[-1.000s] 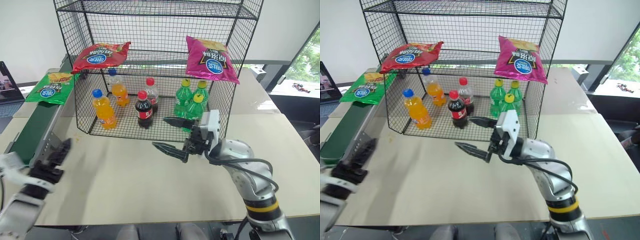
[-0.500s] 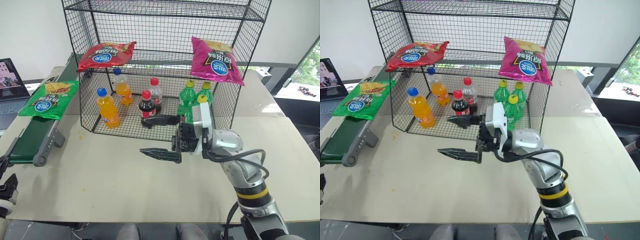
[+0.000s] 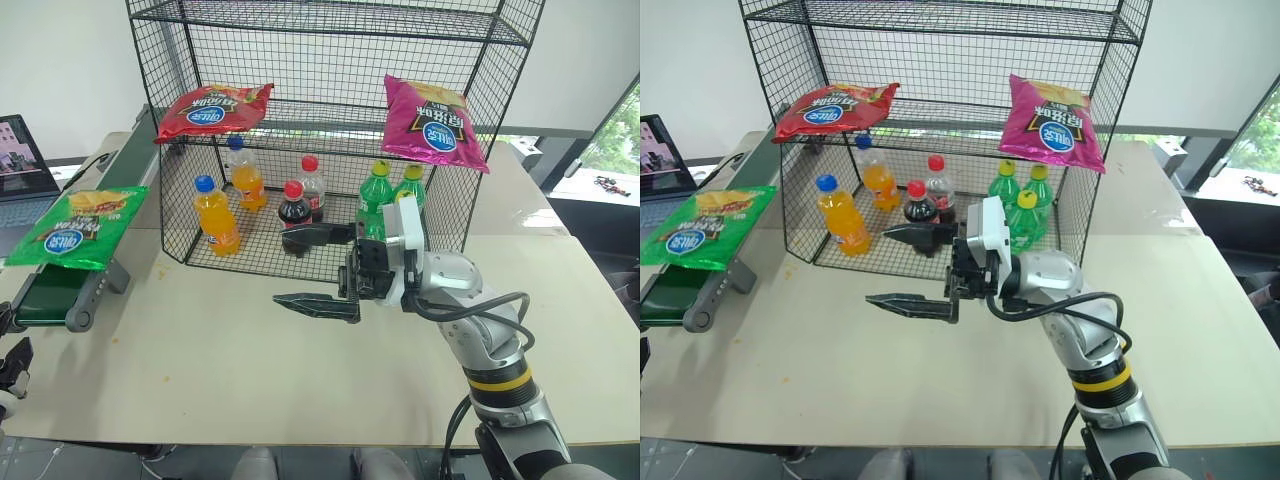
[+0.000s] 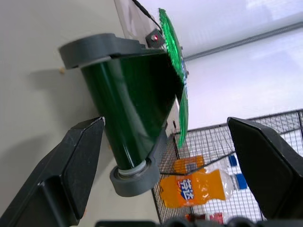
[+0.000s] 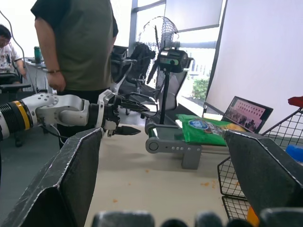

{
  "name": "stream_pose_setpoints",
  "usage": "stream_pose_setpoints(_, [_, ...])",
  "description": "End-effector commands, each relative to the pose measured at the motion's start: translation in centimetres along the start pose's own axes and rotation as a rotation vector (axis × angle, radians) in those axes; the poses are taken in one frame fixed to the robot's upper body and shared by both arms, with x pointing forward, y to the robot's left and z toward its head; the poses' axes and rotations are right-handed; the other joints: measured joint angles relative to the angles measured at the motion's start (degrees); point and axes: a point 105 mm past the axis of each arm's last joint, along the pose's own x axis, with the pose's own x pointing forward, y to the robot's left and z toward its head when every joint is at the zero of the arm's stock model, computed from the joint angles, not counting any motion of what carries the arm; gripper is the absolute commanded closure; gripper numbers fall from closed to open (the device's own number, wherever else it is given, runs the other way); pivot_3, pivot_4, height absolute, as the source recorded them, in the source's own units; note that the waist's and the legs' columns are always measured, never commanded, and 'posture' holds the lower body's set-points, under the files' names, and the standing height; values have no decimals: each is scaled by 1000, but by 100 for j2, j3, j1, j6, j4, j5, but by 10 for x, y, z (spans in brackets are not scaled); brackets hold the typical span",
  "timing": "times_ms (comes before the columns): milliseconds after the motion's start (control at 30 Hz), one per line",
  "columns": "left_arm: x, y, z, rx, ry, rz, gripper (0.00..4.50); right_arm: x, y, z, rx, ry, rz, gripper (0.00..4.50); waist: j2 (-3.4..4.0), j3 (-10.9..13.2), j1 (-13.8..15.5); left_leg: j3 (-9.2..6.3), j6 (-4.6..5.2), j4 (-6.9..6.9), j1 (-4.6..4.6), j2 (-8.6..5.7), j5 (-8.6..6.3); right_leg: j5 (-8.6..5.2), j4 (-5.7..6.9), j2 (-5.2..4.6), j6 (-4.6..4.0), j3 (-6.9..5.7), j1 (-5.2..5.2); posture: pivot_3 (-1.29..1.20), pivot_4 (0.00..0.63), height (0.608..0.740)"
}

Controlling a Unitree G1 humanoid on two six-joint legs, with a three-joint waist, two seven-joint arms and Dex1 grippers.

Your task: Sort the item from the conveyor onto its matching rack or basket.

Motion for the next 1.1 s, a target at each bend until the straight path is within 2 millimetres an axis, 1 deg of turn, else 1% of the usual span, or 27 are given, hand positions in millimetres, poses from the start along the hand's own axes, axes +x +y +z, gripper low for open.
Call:
stream_pose_setpoints(33, [-2,-15,12,39,-18,-53,66,1,0,12,-55,-37,1,0,1,1,1,0,-1,0,0,0,0,0,0,0,0,0,0,0,150,740])
stream_pose_setpoints(367, [4,-17,19,56,-22,-56,66,2,-2,13,-61,-35,-7,0,2,3,2,0,-5,-2,0,0,1,-2,0,0,1,0,-1,0,150,740])
stream_pose_setpoints(667, [8,-9,9,69,-1,-37,66,1,-4,15,-74,-35,-18,0,2,3,-4,-1,-8,-6,0,0,2,-3,0,0,-1,0,-4,0,150,740])
stream_pose_setpoints(767, [9,-11,10,75,-13,-47,850,1,-4,15,-78,-33,-23,0,2,4,-3,-1,-9,-7,0,0,2,-4,-1,0,-1,0,-4,0,150,740])
stream_pose_setpoints(833, [9,-13,10,78,-16,-53,1625,1,-4,15,-78,-32,-24,0,0,4,-2,-1,-10,-8,0,0,2,-4,-1,0,-1,0,-4,0,150,740])
stream_pose_setpoints(867, [10,-14,11,81,-17,-58,2168,1,-4,15,-78,-32,-25,0,0,4,-2,-1,-10,-9,0,0,2,-4,-1,0,-1,0,-4,0,150,740])
stream_pose_setpoints(900, [9,-16,12,84,-20,-62,2501,0,-5,15,-78,-32,-27,0,1,4,-2,-1,-10,-9,0,0,2,-4,-2,0,-1,0,-4,0,150,740])
stream_pose_setpoints(933, [9,-19,13,88,-23,-69,3046,0,-5,15,-78,-32,-30,0,0,4,-4,-1,-10,-9,0,0,2,-4,-2,0,-1,0,-4,0,150,740])
stream_pose_setpoints(1033, [9,-30,15,97,-27,-99,4285,-1,-6,14,-80,-30,-38,0,0,4,-8,-1,-11,-11,0,0,2,-4,-2,0,-1,0,-5,0,150,740])
stream_pose_setpoints(1067, [9,-36,13,105,-19,-113,4464,-2,-6,14,-81,-28,-42,0,-1,5,-4,-1,-11,-12,0,0,2,-4,-3,0,-1,0,-5,0,150,740])
stream_pose_setpoints(1100, [10,-40,11,112,-8,-124,4464,-2,-6,13,-82,-26,-47,0,-1,5,-2,-1,-11,-13,0,0,3,-4,-3,0,-1,0,-6,0,150,740])
